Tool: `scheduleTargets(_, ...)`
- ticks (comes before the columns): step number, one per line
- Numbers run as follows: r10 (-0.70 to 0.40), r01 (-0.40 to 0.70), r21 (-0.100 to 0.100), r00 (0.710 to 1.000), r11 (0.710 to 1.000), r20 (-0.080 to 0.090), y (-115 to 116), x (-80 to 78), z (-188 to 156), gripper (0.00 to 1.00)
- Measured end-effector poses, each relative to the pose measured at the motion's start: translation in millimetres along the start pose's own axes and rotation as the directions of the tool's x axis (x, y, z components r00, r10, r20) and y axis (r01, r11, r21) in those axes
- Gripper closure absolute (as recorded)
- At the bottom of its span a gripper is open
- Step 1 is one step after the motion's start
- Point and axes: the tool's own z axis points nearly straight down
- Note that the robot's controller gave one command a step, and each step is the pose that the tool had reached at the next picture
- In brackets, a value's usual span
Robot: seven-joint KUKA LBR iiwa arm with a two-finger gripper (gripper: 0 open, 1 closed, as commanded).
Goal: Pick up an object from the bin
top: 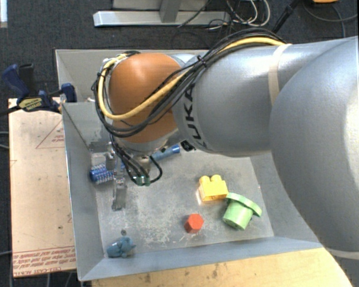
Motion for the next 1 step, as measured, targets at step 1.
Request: scheduleTargets(1, -0.051, 0.051, -0.001, 0.999, 0.999, 0.011, -16.8, -58.4, 114.0, 0.0)
